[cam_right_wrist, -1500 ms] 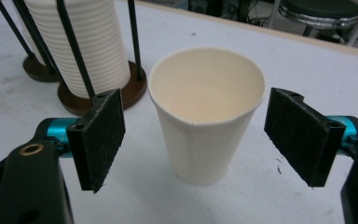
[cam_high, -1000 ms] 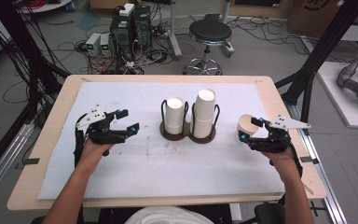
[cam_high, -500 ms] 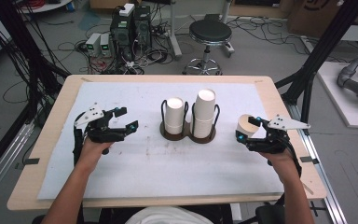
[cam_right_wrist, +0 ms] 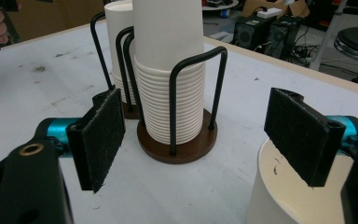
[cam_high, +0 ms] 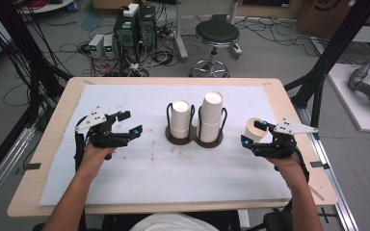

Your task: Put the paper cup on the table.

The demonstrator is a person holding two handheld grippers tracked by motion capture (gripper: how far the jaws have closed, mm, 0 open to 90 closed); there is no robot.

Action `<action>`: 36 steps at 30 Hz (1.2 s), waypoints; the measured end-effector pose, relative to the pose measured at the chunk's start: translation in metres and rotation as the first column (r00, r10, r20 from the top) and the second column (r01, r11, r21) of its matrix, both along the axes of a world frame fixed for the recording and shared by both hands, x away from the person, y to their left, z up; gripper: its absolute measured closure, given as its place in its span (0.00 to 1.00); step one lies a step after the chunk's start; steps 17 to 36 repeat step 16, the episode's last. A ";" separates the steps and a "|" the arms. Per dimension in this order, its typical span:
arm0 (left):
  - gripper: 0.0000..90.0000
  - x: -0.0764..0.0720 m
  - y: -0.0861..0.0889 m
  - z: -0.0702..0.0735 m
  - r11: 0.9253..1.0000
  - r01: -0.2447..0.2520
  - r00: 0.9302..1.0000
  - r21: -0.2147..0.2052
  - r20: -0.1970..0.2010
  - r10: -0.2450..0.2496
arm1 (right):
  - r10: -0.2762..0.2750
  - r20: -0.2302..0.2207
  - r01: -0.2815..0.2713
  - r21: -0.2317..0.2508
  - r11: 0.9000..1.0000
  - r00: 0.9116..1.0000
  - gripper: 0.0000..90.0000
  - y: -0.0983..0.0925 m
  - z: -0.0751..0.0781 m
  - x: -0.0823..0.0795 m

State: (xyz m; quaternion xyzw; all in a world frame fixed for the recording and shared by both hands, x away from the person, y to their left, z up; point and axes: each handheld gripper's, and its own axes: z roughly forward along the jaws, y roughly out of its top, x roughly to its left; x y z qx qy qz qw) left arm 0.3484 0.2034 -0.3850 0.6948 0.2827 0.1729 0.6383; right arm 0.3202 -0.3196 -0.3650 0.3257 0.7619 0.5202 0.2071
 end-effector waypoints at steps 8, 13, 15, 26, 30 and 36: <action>0.22 0.000 0.000 0.000 1.000 -0.002 1.000 0.000 -0.003 0.002 | 0.001 -0.002 -0.001 0.002 1.000 1.000 0.23 0.000 0.000 0.000; 0.22 0.000 0.000 0.000 1.000 -0.004 1.000 0.003 -0.002 0.004 | 0.002 -0.002 -0.002 0.001 1.000 1.000 0.23 0.000 0.000 0.001; 0.22 0.000 0.000 0.000 1.000 -0.008 1.000 0.004 -0.001 0.008 | 0.009 -0.004 -0.009 -0.003 1.000 1.000 0.23 0.001 0.000 0.001; 0.22 0.000 0.000 0.000 1.000 -0.008 1.000 0.003 -0.002 0.008 | 0.012 -0.001 -0.012 -0.008 1.000 1.000 0.23 0.001 0.000 0.000; 0.22 0.000 0.000 0.000 1.000 -0.008 1.000 0.003 -0.002 0.008 | 0.012 -0.001 -0.012 -0.008 1.000 1.000 0.23 0.001 0.000 0.000; 0.22 0.000 0.000 0.000 1.000 -0.008 1.000 0.003 -0.002 0.008 | 0.012 -0.001 -0.012 -0.008 1.000 1.000 0.23 0.001 0.000 0.000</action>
